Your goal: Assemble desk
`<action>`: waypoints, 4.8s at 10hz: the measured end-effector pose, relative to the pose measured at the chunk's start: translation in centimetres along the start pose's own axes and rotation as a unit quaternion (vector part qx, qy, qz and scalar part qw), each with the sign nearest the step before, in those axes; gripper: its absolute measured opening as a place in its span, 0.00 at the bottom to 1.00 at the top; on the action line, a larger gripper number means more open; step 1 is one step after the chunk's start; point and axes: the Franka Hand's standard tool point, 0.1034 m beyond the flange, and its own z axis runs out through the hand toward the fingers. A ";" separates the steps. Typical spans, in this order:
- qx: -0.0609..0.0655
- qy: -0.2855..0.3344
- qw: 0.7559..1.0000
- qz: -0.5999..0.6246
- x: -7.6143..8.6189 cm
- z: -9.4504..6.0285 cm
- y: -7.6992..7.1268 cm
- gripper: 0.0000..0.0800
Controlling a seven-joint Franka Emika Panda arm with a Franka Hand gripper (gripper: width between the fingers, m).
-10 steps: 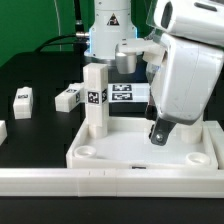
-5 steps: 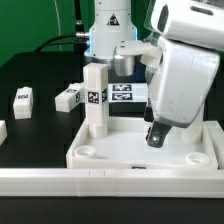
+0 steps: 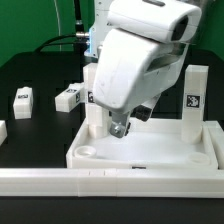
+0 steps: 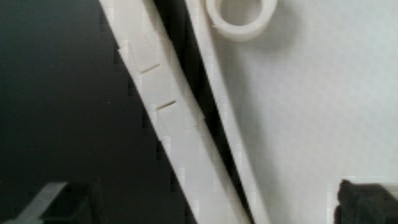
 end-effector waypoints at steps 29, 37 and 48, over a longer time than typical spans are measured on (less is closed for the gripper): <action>0.211 -0.039 0.714 0.667 -18.7 5.2 -4.2 0.81; 0.249 -0.052 0.671 0.697 -24.0 7.2 -8.0 0.81; 0.446 -0.229 0.614 0.610 -24.6 7.5 -12.8 0.81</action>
Offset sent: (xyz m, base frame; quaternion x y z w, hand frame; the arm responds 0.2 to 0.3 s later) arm -0.0139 -0.0201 0.0122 0.0445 0.0234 0.3677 0.9286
